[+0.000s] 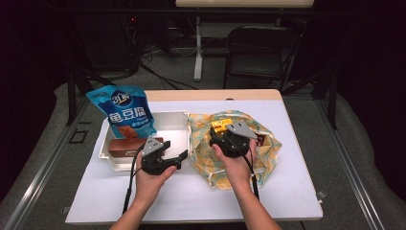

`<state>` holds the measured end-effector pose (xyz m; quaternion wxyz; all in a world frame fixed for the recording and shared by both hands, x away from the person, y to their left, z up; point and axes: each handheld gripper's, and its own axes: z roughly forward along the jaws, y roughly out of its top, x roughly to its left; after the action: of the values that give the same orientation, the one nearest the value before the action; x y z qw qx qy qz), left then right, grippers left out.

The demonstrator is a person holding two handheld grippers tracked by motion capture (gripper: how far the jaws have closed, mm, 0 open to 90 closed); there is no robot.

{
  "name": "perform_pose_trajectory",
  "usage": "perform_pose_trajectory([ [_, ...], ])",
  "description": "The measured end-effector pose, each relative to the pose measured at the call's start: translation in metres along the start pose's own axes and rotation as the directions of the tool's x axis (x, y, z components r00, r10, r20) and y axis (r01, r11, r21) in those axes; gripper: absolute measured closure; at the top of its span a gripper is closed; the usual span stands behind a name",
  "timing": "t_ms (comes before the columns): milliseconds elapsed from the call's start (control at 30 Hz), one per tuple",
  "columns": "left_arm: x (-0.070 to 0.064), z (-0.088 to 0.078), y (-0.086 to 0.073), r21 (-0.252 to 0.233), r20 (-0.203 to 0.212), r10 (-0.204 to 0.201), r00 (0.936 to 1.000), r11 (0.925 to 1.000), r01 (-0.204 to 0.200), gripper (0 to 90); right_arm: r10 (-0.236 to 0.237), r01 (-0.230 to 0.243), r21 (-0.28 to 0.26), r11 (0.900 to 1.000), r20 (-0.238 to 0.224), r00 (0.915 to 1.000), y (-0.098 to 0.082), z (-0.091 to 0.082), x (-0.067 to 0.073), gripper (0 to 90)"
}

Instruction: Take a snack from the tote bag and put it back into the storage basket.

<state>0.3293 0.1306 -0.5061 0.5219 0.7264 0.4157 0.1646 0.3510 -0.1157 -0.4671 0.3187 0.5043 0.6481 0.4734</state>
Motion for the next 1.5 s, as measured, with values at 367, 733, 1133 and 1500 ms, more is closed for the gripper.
perform_pose_trajectory([
  [367,-0.018,0.015,0.004,-0.009,0.064,0.048,0.9968,0.9988,-0.048,20.9,-0.01,0.009,-0.02,1.0,-0.056,0.9984,0.013,-0.013,0.011,29.9],
  [733,-0.024,0.025,0.009,-0.021,0.105,0.079,0.9914,0.9968,-0.077,21.6,-0.021,0.019,-0.021,1.0,-0.107,0.994,0.016,-0.02,0.022,29.8],
  [1133,-0.033,0.03,0.02,-0.061,0.145,0.124,0.9816,0.9913,-0.116,23.9,-0.047,0.044,-0.02,0.999,-0.159,0.9861,0.018,-0.028,0.034,29.8],
  [1500,-0.029,0.032,0.023,-0.114,0.19,0.153,0.9697,0.9845,-0.133,34.2,-0.06,0.058,-0.015,0.998,-0.195,0.979,0.017,-0.03,0.041,29.7],
])
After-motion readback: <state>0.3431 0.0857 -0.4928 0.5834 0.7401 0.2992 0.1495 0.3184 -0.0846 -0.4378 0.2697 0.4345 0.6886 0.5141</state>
